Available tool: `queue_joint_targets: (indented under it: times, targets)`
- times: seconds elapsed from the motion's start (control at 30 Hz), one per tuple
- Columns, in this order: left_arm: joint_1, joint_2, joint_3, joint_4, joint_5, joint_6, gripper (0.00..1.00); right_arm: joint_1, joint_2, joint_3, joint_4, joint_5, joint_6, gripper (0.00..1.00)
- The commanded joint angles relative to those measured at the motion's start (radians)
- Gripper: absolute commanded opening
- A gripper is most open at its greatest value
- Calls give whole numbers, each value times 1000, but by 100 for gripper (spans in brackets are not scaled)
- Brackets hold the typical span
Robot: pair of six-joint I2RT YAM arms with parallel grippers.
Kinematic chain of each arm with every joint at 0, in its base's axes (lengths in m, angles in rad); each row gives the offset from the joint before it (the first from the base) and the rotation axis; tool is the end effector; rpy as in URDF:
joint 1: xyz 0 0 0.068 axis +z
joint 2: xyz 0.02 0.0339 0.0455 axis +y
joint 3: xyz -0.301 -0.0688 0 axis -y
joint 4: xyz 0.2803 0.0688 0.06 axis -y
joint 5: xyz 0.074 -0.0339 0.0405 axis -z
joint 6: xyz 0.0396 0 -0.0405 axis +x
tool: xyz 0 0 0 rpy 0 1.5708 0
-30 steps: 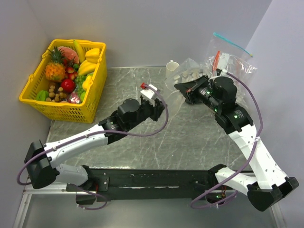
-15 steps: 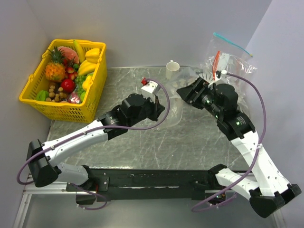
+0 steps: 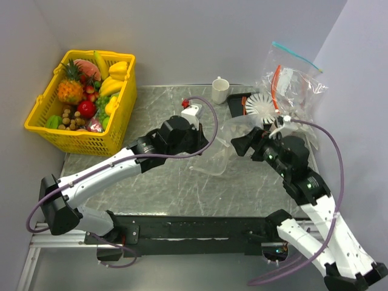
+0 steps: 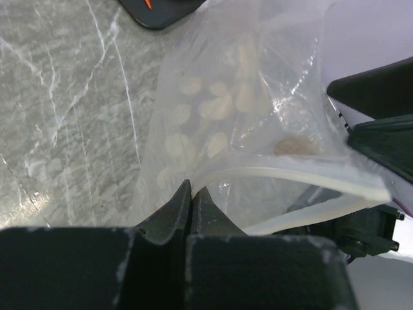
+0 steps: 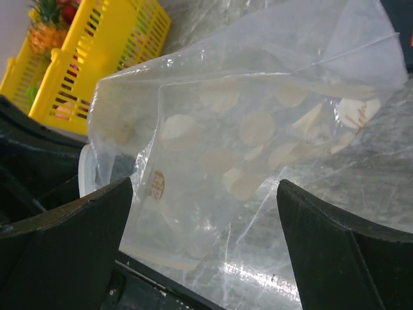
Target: Place the food in the zip-top bag and seal the zipper
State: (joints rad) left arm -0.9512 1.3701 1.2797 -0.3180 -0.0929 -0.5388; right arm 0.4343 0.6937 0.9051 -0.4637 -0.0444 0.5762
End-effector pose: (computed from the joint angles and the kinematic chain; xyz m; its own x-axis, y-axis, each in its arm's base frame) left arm 0.2055 -0.2817 0.3979 -0.5885 -0.0547 -0.8066 0.5350 0.7217 -0.4393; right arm 0.1444 0.0689 0.3951 -0.4402 0.3958 -0.8060 -0.2618 0.8020 0.5369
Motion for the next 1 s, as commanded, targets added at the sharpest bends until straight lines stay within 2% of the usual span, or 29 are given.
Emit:
queue_joint_targets:
  times: [0.0, 0.1, 0.2, 0.23, 0.3, 0.33, 0.37, 0.43, 0.5, 0.67, 0.77, 0.97]
  targets:
    - [5, -2, 11, 37, 64, -21, 1, 4, -140, -76, 124, 113, 40, 100]
    - [3, -25, -22, 63, 74, -30, 1, 4, -232, -146, 201, 195, 96, 100]
    - [5, -57, -45, 62, 79, -38, 1, 3, -278, -155, 192, 294, 120, 100]
    - [5, -72, -51, 53, 68, -44, 1, 3, -266, -135, 186, 281, 72, 100]
    - [3, -81, -52, 40, 55, -53, 1, 3, -221, -100, 156, 149, 5, 98]
    - [3, -85, -48, 34, 50, -55, 1, 3, -168, -74, 131, 88, -51, 95]
    - [3, -83, -43, 21, 41, -55, 1, 3, -140, -63, 125, -51, -77, 93]
    - [5, -75, -19, 1, 29, -59, 1, 7, -74, -46, 103, -129, -101, 85]
    - [8, -65, 3, -21, 15, -67, 1, 9, -48, -48, 99, -162, -101, 79]
    - [38, -48, 23, -32, 45, -85, 1, 24, -13, -58, 100, -216, -133, 73]
    - [45, -49, 21, -15, 58, -87, 1, 35, 38, -46, 60, -186, -150, 68]
    - [48, -43, 21, -7, 78, -85, 1, 55, 76, -63, 97, -192, -161, 62]
